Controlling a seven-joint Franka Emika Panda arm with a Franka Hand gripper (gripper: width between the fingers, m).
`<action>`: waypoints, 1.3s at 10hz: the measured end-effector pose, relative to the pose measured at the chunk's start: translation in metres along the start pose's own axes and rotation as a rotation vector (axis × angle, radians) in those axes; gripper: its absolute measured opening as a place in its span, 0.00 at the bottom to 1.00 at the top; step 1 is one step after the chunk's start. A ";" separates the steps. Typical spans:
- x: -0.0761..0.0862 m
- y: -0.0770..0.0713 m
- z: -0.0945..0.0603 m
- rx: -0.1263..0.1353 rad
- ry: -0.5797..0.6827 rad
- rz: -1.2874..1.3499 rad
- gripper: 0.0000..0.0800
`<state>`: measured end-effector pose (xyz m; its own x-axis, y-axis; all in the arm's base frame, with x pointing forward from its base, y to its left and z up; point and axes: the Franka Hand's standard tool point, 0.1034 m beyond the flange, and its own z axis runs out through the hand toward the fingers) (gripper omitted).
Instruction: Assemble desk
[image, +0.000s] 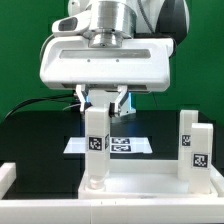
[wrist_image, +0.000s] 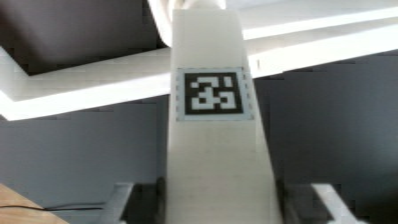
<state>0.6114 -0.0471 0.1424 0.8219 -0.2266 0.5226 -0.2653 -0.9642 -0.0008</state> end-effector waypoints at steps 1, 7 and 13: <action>0.000 0.001 0.001 -0.001 0.000 -0.001 0.36; -0.008 0.004 0.009 -0.014 -0.002 -0.010 0.36; -0.012 0.005 0.014 -0.019 -0.005 -0.016 0.36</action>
Offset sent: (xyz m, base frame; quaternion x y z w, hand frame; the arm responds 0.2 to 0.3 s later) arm -0.0045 -0.0029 -0.0029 0.0026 -0.0049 -0.0008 1.0000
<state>0.6071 -0.0511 0.1242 0.8283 -0.2123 0.5185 -0.2618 -0.9648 0.0232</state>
